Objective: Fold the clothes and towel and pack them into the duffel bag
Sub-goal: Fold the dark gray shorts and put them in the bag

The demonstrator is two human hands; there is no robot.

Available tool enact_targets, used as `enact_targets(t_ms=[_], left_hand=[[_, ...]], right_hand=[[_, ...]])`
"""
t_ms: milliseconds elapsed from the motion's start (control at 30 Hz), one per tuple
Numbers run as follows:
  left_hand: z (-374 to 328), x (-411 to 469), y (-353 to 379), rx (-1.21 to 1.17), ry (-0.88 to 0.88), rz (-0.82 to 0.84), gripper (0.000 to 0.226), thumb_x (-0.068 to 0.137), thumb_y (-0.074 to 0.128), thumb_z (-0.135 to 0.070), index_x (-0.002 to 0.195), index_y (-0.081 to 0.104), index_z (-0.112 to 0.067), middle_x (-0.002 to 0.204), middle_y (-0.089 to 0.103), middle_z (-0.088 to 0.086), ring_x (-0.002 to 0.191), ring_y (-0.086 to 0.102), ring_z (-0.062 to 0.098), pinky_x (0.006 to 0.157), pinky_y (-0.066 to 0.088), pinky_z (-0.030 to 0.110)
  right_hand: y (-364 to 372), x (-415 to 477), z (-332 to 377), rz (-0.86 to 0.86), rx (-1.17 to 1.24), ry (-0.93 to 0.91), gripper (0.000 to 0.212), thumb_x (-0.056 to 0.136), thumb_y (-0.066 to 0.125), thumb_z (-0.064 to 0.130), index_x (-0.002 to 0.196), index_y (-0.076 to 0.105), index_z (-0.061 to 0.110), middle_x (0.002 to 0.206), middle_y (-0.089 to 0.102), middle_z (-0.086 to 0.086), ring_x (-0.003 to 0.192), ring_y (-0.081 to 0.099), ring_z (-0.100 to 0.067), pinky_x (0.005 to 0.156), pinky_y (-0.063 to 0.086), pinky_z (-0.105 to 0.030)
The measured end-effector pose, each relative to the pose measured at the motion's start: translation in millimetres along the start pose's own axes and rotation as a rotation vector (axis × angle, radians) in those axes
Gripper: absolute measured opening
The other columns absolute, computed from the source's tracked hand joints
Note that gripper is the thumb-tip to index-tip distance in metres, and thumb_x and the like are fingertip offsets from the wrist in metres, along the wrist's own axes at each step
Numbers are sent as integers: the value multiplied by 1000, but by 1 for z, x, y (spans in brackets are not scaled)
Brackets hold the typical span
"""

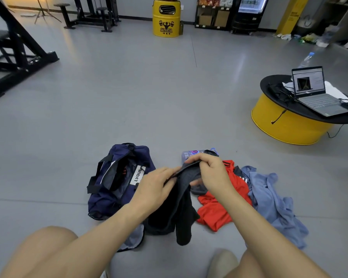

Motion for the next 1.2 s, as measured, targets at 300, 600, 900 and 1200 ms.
enact_targets(t_ms=[300, 600, 900, 1200], left_hand=[[-5, -10, 17, -188, -155, 119, 56, 91, 61, -39, 137, 36, -59, 104, 63, -25, 86, 62, 0, 80, 50, 24], [15, -4, 13, -82, -201, 6, 29, 96, 44, -17, 113, 59, -35, 92, 64, -17, 86, 57, 6, 78, 47, 31], [17, 8, -4, 307, 54, -83, 26, 101, 44, -30, 124, 55, -27, 97, 59, -5, 81, 61, 24, 61, 38, 30], [39, -3, -8, 314, -7, 55, 20, 98, 54, -30, 115, 63, -26, 100, 55, -7, 87, 60, 21, 71, 51, 38]], right_hand=[[-7, 10, -17, 91, 340, 130, 30, 87, 61, -5, 114, 68, 5, 101, 69, -12, 91, 71, -20, 94, 56, -40], [-6, 5, -11, 183, -441, -140, 46, 83, 76, 18, 125, 62, 30, 119, 49, 16, 107, 54, 6, 100, 40, -20], [-16, 6, -1, -31, -806, -309, 15, 95, 63, 37, 105, 74, 37, 130, 53, 11, 115, 57, -13, 90, 45, -32], [-52, -1, 8, -172, -613, -334, 11, 90, 70, 27, 93, 75, 36, 97, 72, 21, 96, 59, 1, 77, 38, -15]])
Point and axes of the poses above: each hand's wrist, its own x-axis towards the middle knuckle, its own y-axis out of the palm, z = x × y, the point moved 4 cm from there along x, towards the middle knuckle
